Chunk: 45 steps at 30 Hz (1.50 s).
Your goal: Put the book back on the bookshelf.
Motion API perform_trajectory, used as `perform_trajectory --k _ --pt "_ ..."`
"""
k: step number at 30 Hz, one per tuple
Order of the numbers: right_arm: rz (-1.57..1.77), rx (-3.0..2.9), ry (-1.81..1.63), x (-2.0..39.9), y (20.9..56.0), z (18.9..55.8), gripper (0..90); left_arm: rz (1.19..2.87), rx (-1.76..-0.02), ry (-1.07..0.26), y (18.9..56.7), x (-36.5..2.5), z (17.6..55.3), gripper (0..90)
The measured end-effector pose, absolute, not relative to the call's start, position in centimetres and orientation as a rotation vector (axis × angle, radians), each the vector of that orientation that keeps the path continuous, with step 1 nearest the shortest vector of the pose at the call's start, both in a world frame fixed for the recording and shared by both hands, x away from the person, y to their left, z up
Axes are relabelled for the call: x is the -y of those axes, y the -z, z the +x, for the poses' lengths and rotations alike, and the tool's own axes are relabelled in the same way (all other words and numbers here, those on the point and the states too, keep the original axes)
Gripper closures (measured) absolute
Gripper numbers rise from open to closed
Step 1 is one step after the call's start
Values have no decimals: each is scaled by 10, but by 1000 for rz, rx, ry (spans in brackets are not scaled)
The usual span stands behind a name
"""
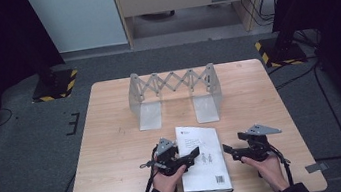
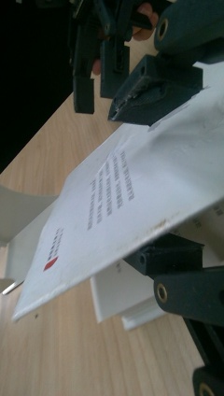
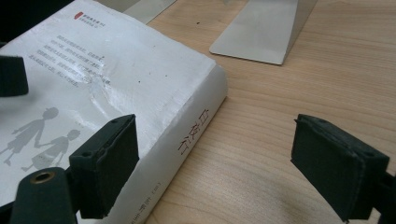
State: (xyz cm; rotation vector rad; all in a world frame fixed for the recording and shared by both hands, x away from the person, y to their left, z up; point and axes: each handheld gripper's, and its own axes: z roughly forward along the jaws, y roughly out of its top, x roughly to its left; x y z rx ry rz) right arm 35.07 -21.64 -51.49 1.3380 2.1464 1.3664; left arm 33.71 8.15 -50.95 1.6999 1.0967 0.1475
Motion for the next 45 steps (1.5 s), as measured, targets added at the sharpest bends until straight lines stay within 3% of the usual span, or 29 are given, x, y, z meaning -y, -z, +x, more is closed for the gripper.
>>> perform_trajectory --k 3,6,16,37,45 --pt "1345 -2143 -1374 216 515 351 151 1715 -1087 -73 514 -79 340 354" --pt "1356 -2141 -1381 216 515 351 151 1735 -1086 -85 516 -78 341 349" --pt "1391 -2142 -1412 217 516 353 146 1681 -1129 -49 514 -84 340 516" --pt "1428 -2228 -1536 209 521 352 115 1657 -1083 -30 498 -87 339 642" --pt "1443 -2252 -1571 203 523 351 98 1638 -1054 -21 485 -97 339 729"
